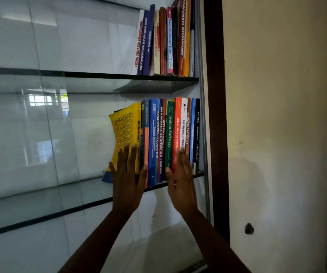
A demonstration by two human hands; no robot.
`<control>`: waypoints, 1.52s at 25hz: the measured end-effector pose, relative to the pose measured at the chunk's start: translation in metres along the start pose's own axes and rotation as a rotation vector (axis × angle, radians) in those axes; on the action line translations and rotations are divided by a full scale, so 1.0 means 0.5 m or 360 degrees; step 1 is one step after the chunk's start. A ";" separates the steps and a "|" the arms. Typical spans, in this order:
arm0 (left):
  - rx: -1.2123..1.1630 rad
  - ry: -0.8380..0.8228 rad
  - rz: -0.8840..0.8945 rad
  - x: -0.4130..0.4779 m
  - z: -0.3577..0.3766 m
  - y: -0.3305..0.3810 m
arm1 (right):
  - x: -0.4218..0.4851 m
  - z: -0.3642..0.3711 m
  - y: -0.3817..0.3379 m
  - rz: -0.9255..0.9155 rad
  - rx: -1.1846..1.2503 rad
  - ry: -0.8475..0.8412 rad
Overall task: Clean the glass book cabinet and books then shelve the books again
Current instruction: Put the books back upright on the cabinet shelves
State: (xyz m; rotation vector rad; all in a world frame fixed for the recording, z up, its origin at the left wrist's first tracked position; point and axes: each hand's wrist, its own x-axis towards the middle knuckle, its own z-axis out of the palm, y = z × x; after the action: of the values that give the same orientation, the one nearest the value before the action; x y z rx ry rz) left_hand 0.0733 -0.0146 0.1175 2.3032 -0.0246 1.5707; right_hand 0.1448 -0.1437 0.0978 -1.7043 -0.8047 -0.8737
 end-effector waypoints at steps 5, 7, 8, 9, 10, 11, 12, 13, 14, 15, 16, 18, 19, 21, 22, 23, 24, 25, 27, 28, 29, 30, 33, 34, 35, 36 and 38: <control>0.0595 -0.0078 0.0355 -0.050 -0.089 -0.055 | 0.051 0.083 -0.083 -0.0300 -0.0322 0.0127; 0.0800 -0.0170 0.0433 -0.060 -0.099 -0.073 | 0.089 0.110 -0.091 -0.0349 -0.0512 0.0231; 0.0896 -0.0227 0.0468 -0.065 -0.098 -0.084 | 0.101 0.119 -0.086 -0.0381 -0.0555 0.0263; 0.0974 -0.0277 0.0499 -0.067 -0.093 -0.095 | 0.107 0.126 -0.077 -0.0409 -0.0565 0.0291; 0.1020 -0.0311 0.0515 -0.068 -0.087 -0.104 | 0.106 0.129 -0.069 -0.0431 -0.0552 0.0306; 0.1043 -0.0320 0.0511 -0.066 -0.082 -0.110 | 0.102 0.132 -0.064 -0.0443 -0.0533 0.0309; 0.1051 -0.0317 0.0497 -0.063 -0.079 -0.111 | 0.100 0.135 -0.063 -0.0447 -0.0519 0.0303; 0.1046 -0.0316 0.0478 -0.061 -0.078 -0.110 | 0.103 0.136 -0.063 -0.0433 -0.0511 0.0273; 0.1017 -0.0329 0.0452 -0.060 -0.081 -0.105 | 0.108 0.132 -0.066 -0.0411 -0.0518 0.0230; 0.0968 -0.0350 0.0427 -0.063 -0.088 -0.099 | 0.113 0.124 -0.071 -0.0391 -0.0520 0.0187; 0.0912 -0.0368 0.0412 -0.068 -0.099 -0.090 | 0.115 0.116 -0.075 -0.0383 -0.0472 0.0157; 0.0829 -0.0359 0.0461 -0.094 -0.137 -0.064 | 0.083 0.087 -0.086 -0.0368 -0.0100 0.0087; 0.0806 -0.0338 0.0509 -0.114 -0.162 -0.048 | 0.046 0.076 -0.093 -0.0352 0.0146 0.0028; 0.0823 -0.0305 0.0584 -0.159 -0.224 -0.029 | -0.058 0.060 -0.114 -0.0311 0.0474 -0.0199; 0.0876 -0.0295 0.0588 -0.183 -0.260 -0.031 | -0.104 0.058 -0.128 -0.0238 0.0573 -0.0384; 0.0928 -0.0290 0.0559 -0.208 -0.295 -0.040 | -0.139 0.059 -0.140 -0.0110 0.0661 -0.0568; 0.0970 -0.0280 0.0497 -0.231 -0.325 -0.055 | -0.162 0.066 -0.149 0.0049 0.0745 -0.0717; 0.1021 -0.0264 0.0399 -0.260 -0.354 -0.075 | -0.179 0.081 -0.160 0.0207 0.0832 -0.0844; 0.1146 -0.0228 0.0199 -0.302 -0.389 -0.116 | -0.194 0.117 -0.181 0.0446 0.0893 -0.1059; 0.1227 -0.0212 0.0128 -0.316 -0.392 -0.136 | -0.201 0.138 -0.193 0.0493 0.0896 -0.1151; 0.1301 -0.0204 0.0081 -0.326 -0.387 -0.156 | -0.207 0.159 -0.207 0.0506 0.0912 -0.1229; 0.1360 -0.0207 0.0071 -0.332 -0.376 -0.175 | -0.208 0.182 -0.218 0.0504 0.0939 -0.1296; 0.1471 -0.0182 0.0181 -0.332 -0.341 -0.225 | -0.176 0.231 -0.227 0.0563 0.1240 -0.1518; 0.1483 -0.0154 0.0218 -0.333 -0.334 -0.241 | -0.163 0.239 -0.219 0.0583 0.1369 -0.1622; 0.1487 -0.0110 0.0247 -0.336 -0.329 -0.255 | -0.152 0.245 -0.209 0.0585 0.1450 -0.1713; 0.1494 -0.0057 0.0272 -0.337 -0.326 -0.265 | -0.142 0.248 -0.201 0.0574 0.1468 -0.1788; 0.1513 0.0023 0.0340 -0.334 -0.321 -0.280 | -0.132 0.252 -0.189 0.0522 0.1447 -0.1874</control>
State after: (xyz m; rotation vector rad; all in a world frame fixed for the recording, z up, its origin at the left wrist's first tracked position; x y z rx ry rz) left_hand -0.1059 0.1339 -0.0206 3.0499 0.6275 1.9877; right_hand 0.0532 -0.0051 0.0587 -1.3001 -1.3259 0.7810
